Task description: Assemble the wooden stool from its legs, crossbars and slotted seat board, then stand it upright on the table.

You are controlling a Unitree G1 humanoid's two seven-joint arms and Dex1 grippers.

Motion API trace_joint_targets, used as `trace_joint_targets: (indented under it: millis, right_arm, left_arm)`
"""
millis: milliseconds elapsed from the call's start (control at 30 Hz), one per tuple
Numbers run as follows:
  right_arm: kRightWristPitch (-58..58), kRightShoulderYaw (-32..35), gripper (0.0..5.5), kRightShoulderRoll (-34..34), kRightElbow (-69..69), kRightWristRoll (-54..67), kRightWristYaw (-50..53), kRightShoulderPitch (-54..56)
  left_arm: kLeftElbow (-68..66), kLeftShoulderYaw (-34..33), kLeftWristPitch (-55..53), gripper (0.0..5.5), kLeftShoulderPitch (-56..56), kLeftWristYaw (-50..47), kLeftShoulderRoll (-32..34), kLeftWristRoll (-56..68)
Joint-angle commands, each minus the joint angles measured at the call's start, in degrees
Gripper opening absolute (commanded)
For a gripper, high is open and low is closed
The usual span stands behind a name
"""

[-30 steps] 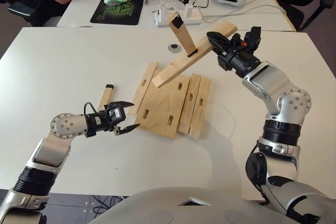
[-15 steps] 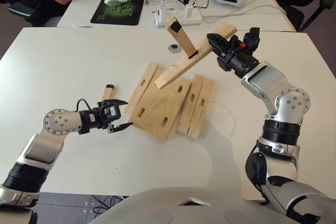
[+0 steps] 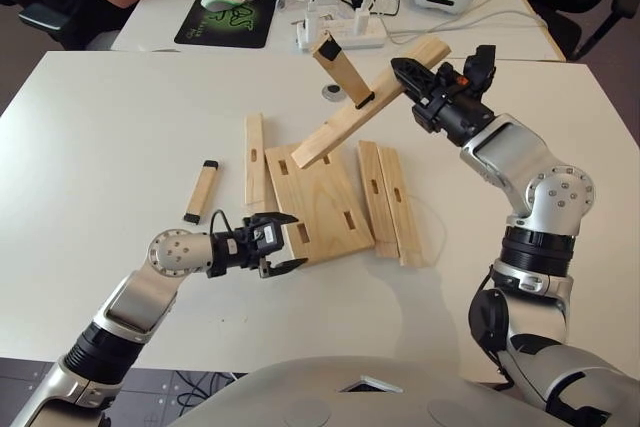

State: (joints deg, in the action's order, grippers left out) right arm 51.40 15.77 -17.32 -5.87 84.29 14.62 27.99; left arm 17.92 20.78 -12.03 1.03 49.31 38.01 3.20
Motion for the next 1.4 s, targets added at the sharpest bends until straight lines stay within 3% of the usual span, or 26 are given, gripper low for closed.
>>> trace_joint_targets:
  millis: [33, 300, 600, 967, 1400]
  right_arm:
    - [2.58, -0.56, 1.06, -3.60, -4.31, -0.51, -2.39, -0.92]
    - [4.30, -2.94, 1.06, -12.74, -13.28, -11.33, -10.11, -7.94]
    - [1.87, -3.55, 1.06, -7.75, -16.38, -17.24, -5.32, -11.70]
    - [0.93, -10.85, 1.06, -8.20, -27.36, -31.09, -2.23, -17.19]
    - [2.69, -12.89, 1.06, -4.71, -31.76, -37.48, 1.16, -22.03]
  left_arm:
    - [-3.83, 1.16, -3.32, 3.78, 0.47, -3.24, 0.10, -5.18]
    - [-7.85, 0.50, -3.14, 3.78, -2.14, -7.86, -1.30, -6.80]
    - [-8.23, 1.97, -3.44, 3.78, -3.47, -9.71, -4.93, -6.76]
    - [-6.06, 2.51, -5.52, 3.78, -3.83, -10.24, -6.82, -6.67]
    - [-4.50, 3.01, -8.41, 3.78, -4.76, -10.82, -9.38, -6.74]
